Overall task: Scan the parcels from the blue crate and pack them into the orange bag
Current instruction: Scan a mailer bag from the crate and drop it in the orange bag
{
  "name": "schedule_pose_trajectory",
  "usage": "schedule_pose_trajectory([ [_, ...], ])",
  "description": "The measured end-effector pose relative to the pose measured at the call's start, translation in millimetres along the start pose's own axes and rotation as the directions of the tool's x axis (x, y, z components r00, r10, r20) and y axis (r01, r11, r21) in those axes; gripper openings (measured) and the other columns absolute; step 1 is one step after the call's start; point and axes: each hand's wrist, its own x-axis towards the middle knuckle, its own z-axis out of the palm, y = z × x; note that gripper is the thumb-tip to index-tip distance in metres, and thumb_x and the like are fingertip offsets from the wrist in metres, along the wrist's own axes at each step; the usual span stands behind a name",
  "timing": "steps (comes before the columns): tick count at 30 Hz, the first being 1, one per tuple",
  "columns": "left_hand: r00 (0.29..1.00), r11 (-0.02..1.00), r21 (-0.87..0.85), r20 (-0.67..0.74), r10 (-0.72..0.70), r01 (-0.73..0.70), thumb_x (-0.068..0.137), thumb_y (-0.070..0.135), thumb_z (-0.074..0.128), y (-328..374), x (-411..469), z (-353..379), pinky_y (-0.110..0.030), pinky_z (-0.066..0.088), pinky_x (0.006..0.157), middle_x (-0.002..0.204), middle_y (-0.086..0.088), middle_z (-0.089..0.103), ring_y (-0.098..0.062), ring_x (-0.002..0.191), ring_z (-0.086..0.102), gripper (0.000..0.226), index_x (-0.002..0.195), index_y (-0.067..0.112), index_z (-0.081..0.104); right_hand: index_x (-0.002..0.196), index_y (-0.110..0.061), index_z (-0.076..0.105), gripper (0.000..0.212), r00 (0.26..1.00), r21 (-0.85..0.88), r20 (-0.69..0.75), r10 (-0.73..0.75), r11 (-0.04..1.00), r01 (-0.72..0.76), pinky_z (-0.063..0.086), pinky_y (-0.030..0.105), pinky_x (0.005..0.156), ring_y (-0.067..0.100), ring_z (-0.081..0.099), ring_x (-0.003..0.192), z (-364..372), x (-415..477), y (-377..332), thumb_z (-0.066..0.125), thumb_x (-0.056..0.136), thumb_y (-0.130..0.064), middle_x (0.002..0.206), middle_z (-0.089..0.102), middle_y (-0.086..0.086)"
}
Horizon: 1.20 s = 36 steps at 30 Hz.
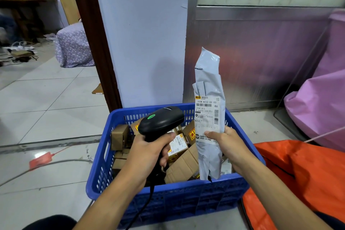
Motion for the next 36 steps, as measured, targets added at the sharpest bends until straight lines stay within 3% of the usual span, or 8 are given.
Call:
schedule_pose_trajectory([
  [10,1.000,1.000,0.006,0.023,0.004,-0.004,0.093,0.017,0.073,-0.8,0.7,-2.4,-0.033,0.041,0.052,0.057,-0.006,0.048,-0.019,0.048,0.040,0.024,0.109,0.000,0.066,0.122,-0.026,0.063,0.025,1.000,-0.027,-0.012,0.004,1.000,-0.004,0.046,0.024,0.062,0.012,0.069,0.094,0.6,-2.2,-0.9,0.061,0.100,-0.012,0.114,0.073,-0.003],
  [16,1.000,1.000,0.023,0.021,0.005,-0.006,0.093,0.019,0.072,-1.1,1.1,-4.5,-0.033,0.042,0.052,0.058,-0.005,0.048,-0.019,0.049,0.042,0.024,0.112,0.003,0.067,0.132,-0.023,0.061,0.033,1.000,-0.044,-0.027,0.002,0.999,-0.003,0.051,0.029,0.077,0.024,0.066,0.113,1.4,-1.0,2.3,0.062,0.100,-0.016,0.127,0.070,0.002],
  [20,1.000,1.000,0.029,0.024,0.007,-0.008,0.094,0.018,0.072,-1.3,1.6,-5.0,-0.033,0.043,0.052,0.057,-0.005,0.048,-0.019,0.048,0.042,0.024,0.113,0.005,0.066,0.123,-0.027,0.060,0.026,1.000,-0.037,-0.018,0.001,0.999,-0.002,0.048,0.027,0.069,0.018,0.067,0.106,1.1,-2.4,1.3,0.061,0.100,-0.015,0.121,0.071,-0.001],
  [26,1.000,1.000,0.021,0.023,0.006,-0.006,0.094,0.017,0.072,-3.5,2.7,-4.6,-0.032,0.042,0.051,0.057,-0.005,0.048,-0.019,0.047,0.040,0.025,0.116,0.005,0.066,0.110,-0.033,0.061,0.022,1.000,-0.037,-0.016,-0.003,0.999,0.003,0.050,0.028,0.070,0.013,0.068,0.099,0.7,-1.8,1.1,0.061,0.100,-0.013,0.113,0.072,-0.005],
  [32,1.000,1.000,0.030,0.026,-0.003,0.002,0.094,0.018,0.072,-4.2,3.2,-5.2,-0.033,0.043,0.050,0.057,-0.004,0.049,-0.018,0.047,0.042,0.026,0.115,0.005,0.065,0.119,-0.029,0.061,0.026,1.000,-0.034,-0.012,-0.012,0.999,0.011,0.053,0.030,0.076,0.014,0.069,0.101,0.5,-0.8,2.4,0.061,0.100,-0.013,0.112,0.072,-0.006],
  [36,1.000,0.996,0.087,0.000,0.025,-0.024,0.094,0.018,0.072,-3.0,2.8,-3.5,-0.033,0.045,0.052,0.057,-0.004,0.051,-0.018,0.048,0.045,0.019,0.106,0.003,0.068,0.114,-0.032,0.061,0.025,1.000,-0.006,0.004,-0.020,1.000,0.020,0.052,0.028,0.077,0.009,0.067,0.100,-0.1,0.3,3.7,0.061,0.100,-0.011,0.108,0.071,-0.009],
])
